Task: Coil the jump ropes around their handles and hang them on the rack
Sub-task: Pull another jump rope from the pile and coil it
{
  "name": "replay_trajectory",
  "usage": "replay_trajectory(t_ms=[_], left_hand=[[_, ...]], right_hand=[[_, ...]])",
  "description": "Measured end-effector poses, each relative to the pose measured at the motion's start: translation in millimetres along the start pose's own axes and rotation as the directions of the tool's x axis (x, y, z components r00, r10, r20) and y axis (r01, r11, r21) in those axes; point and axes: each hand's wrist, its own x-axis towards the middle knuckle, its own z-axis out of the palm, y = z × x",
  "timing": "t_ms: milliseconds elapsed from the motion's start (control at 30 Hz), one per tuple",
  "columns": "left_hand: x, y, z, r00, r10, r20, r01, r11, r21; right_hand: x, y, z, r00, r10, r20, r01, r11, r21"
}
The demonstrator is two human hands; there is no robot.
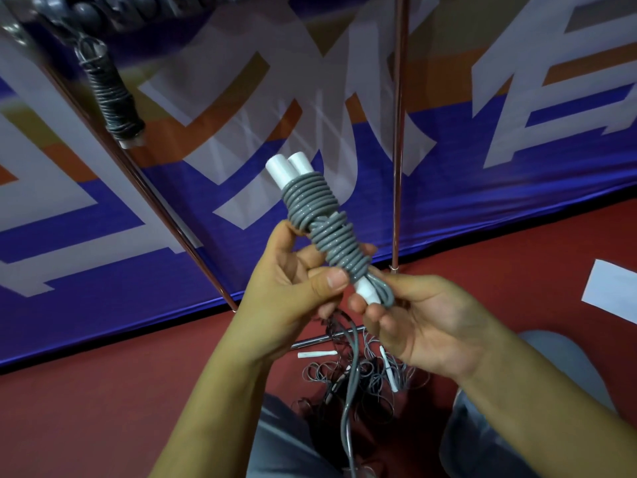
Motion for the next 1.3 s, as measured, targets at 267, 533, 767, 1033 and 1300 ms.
replay_trajectory(t_ms=[267,533,767,1033,1300], left_hand=[[0,-5,3,0.928,-0.097,-0.36,0.121,0.992,0.046],[3,-11,13,0.912,-0.162,-0.377,0.153,0.987,-0.053],[-1,3,-10,0.948,-0.293,-0.127,0.295,0.955,0.002],[0,19,-14,0.939,-0.286,-0.191,0.333,0.893,0.302],[-7,6,1,0.945,0.327,-0.014,-0.091,0.304,0.948]], right_hand=[[6,9,-11,0.899,-0.425,-0.1,0.279,0.735,-0.618],[14,23,-18,0.712,-0.688,0.14,0.328,0.149,-0.933],[5,16,-13,0.787,-0.617,-0.002,0.405,0.519,-0.753],[-11,2,-3,0.848,-0.524,-0.078,0.405,0.735,-0.544],[-7,-3,-2,0.88,-0.421,-0.22,0.381,0.902,-0.204]])
